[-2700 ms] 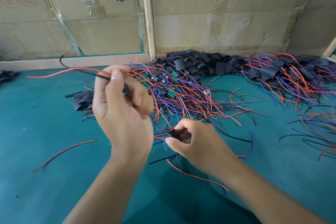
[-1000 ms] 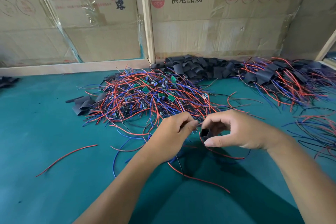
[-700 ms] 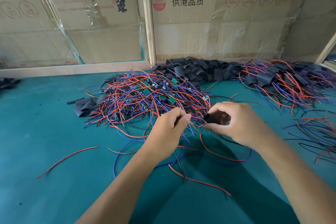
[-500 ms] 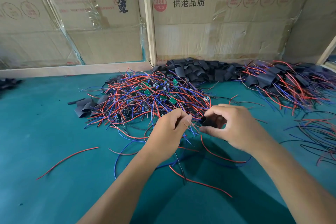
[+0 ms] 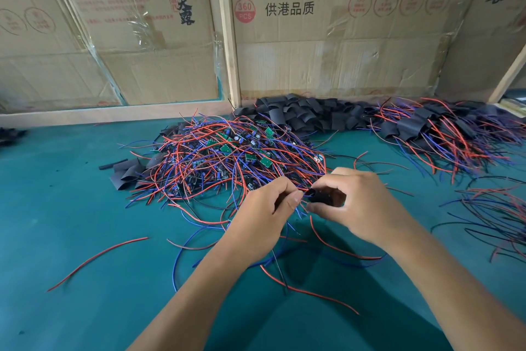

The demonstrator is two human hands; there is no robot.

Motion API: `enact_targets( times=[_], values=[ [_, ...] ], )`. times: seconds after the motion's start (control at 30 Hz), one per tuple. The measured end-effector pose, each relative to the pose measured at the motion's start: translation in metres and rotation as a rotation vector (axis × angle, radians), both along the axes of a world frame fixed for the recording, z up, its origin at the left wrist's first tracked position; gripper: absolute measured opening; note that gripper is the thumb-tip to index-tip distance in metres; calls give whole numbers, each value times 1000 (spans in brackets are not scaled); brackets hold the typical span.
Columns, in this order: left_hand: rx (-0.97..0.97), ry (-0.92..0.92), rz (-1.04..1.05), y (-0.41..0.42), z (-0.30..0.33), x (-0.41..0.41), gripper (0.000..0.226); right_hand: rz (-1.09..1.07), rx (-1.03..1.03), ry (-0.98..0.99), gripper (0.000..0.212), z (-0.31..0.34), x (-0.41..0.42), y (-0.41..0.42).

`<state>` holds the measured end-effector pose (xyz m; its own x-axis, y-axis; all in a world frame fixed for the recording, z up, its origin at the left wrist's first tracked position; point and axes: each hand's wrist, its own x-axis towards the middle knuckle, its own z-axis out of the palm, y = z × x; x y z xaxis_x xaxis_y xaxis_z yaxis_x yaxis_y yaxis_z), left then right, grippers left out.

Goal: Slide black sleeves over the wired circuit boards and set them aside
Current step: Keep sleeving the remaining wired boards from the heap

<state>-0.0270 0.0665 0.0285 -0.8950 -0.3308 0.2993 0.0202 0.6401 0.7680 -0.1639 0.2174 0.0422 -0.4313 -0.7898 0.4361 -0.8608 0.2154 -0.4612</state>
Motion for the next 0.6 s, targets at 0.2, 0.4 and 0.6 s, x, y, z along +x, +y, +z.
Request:
enact_targets(
  times=[0.2,0.4,0.6],
  values=[
    [-25,-85,-14,4,2,3,16,70,72,63,20,-5,9,-4],
    [-344,-78,50,-28,30,22,12,33,135,69,27,-11,13,-6],
    [-427,-426,43,-70,34,51,12,-6,184,238,26,-14,20,-15]
  ],
)
